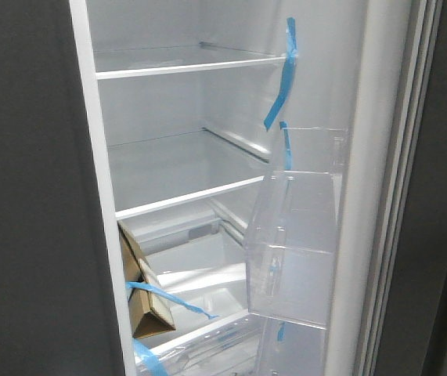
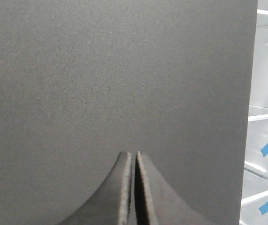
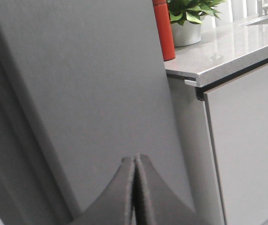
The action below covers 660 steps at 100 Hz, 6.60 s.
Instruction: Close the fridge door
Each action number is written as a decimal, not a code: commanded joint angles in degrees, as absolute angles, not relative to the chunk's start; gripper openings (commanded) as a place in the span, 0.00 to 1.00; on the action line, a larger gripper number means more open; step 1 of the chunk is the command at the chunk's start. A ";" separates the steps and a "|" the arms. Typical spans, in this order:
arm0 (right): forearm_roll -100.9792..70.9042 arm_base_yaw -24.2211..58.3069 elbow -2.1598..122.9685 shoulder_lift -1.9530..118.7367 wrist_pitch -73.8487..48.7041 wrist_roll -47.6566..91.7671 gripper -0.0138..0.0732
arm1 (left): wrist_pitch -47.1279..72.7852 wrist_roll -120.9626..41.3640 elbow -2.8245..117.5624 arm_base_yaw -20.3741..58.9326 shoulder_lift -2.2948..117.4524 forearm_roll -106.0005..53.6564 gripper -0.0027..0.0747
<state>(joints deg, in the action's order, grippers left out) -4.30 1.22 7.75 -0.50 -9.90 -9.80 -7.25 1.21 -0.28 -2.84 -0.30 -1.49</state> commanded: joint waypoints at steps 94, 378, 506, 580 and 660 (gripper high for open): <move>-26.00 1.25 50.31 34.95 -26.81 -10.81 0.11 | -11.44 1.34 -2.30 -2.76 -1.47 -1.72 0.01; -48.46 20.01 110.68 107.28 -33.12 29.51 0.11 | -11.44 1.34 -2.30 -2.76 -1.47 -1.72 0.01; -29.67 5.24 63.04 54.31 -28.61 23.23 0.11 | -11.44 1.34 -2.30 -2.76 -1.47 -1.72 0.01; -30.80 5.24 30.59 18.62 -23.55 23.23 0.11 | -11.44 1.34 -2.30 -2.76 -1.47 -1.72 0.01; -27.38 -2.92 6.11 1.90 -5.73 23.84 0.11 | -11.44 1.34 -2.30 -2.76 -1.47 -1.72 0.01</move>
<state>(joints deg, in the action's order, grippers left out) -26.62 -2.43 9.29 3.83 -15.10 23.31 -7.25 1.09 -0.28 -2.84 -0.30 -1.49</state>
